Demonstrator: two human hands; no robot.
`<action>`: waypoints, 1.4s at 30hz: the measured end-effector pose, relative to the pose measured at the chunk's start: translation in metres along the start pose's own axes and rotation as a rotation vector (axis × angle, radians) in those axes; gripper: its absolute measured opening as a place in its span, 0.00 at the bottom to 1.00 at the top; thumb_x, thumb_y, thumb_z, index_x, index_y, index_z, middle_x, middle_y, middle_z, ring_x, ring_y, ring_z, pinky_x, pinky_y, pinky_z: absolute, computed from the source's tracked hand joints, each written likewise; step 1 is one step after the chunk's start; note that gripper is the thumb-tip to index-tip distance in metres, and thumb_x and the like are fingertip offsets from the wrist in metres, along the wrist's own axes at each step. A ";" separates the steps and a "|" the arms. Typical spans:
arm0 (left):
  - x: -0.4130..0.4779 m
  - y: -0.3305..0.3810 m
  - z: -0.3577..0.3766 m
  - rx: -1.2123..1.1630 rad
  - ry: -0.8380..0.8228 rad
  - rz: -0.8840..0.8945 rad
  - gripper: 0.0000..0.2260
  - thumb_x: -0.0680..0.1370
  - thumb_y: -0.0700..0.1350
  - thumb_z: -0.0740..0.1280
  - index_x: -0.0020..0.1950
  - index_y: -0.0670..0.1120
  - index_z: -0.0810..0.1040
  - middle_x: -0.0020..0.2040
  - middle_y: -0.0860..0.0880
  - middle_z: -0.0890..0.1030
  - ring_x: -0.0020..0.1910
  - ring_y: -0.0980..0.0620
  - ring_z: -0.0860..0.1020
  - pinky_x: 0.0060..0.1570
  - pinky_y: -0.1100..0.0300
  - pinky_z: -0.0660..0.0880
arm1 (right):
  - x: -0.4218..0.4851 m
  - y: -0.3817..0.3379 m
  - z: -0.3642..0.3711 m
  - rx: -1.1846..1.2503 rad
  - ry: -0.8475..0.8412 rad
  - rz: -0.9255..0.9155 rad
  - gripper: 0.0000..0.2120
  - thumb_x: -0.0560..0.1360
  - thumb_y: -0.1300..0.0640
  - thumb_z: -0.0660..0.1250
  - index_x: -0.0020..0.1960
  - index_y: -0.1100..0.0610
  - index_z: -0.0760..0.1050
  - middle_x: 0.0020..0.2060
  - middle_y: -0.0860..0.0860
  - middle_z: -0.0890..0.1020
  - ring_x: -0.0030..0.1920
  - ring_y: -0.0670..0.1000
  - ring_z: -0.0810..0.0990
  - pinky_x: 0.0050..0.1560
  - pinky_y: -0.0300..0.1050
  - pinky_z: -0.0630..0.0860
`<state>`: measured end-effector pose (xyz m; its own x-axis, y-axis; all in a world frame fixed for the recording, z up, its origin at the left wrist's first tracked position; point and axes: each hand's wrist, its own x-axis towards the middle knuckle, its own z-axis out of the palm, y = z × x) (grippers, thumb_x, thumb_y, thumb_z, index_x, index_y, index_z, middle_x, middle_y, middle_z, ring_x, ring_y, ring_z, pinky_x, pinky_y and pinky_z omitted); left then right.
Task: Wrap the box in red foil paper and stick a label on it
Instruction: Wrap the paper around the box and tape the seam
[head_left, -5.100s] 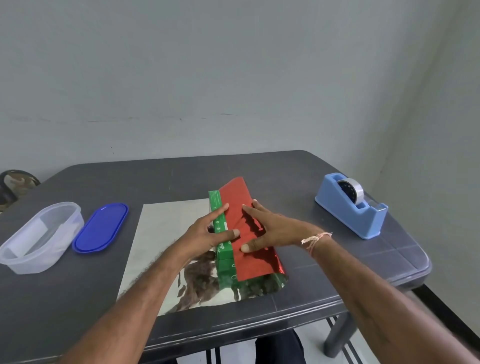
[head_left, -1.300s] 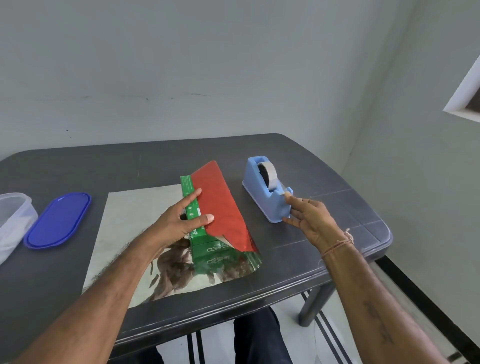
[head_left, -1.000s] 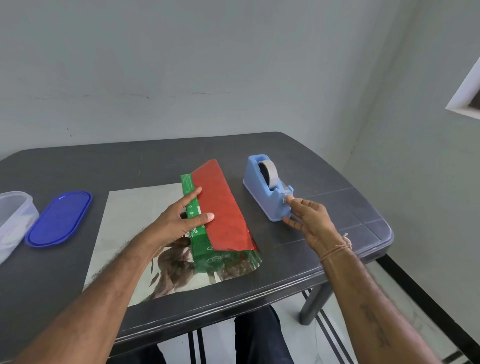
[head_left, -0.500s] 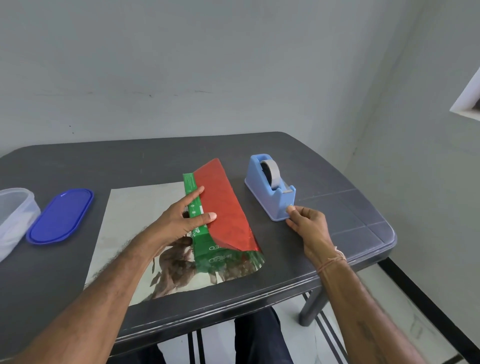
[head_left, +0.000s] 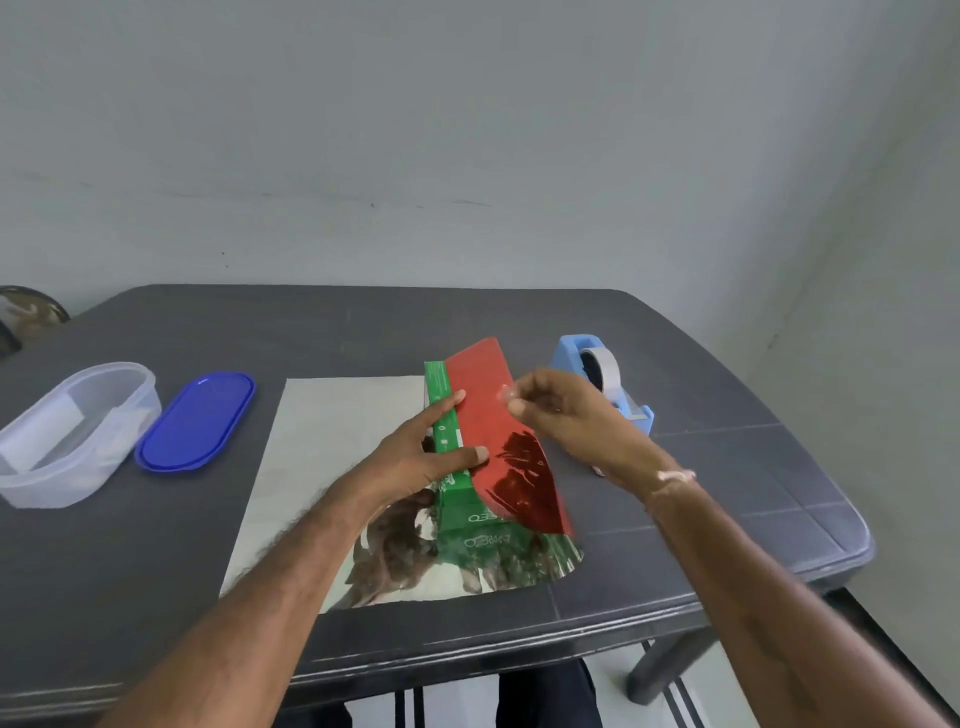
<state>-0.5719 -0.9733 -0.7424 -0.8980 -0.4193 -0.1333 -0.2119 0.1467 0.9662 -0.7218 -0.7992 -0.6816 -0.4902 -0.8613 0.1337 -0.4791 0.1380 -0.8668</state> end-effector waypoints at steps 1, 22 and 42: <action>-0.001 0.001 0.001 -0.002 0.000 -0.002 0.41 0.67 0.59 0.81 0.76 0.68 0.66 0.68 0.54 0.78 0.64 0.52 0.79 0.66 0.50 0.77 | 0.011 0.001 0.001 -0.037 -0.049 -0.003 0.05 0.81 0.56 0.71 0.53 0.57 0.81 0.53 0.53 0.86 0.55 0.52 0.85 0.60 0.45 0.81; 0.017 -0.016 -0.003 0.003 0.023 0.078 0.45 0.62 0.63 0.81 0.76 0.66 0.66 0.67 0.51 0.78 0.62 0.53 0.80 0.58 0.51 0.82 | 0.075 0.011 0.026 -0.381 -0.188 -0.045 0.03 0.74 0.57 0.77 0.45 0.50 0.84 0.46 0.46 0.87 0.41 0.44 0.80 0.56 0.53 0.80; 0.021 -0.019 -0.002 -0.004 0.028 0.084 0.43 0.62 0.65 0.80 0.74 0.69 0.66 0.68 0.52 0.77 0.65 0.51 0.78 0.62 0.48 0.80 | 0.068 0.013 0.032 -0.463 -0.097 -0.123 0.07 0.73 0.53 0.78 0.50 0.48 0.85 0.50 0.48 0.81 0.47 0.41 0.78 0.48 0.36 0.72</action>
<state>-0.5856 -0.9865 -0.7635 -0.9013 -0.4308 -0.0459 -0.1349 0.1784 0.9747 -0.7383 -0.8716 -0.6987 -0.3497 -0.9235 0.1575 -0.8136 0.2160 -0.5398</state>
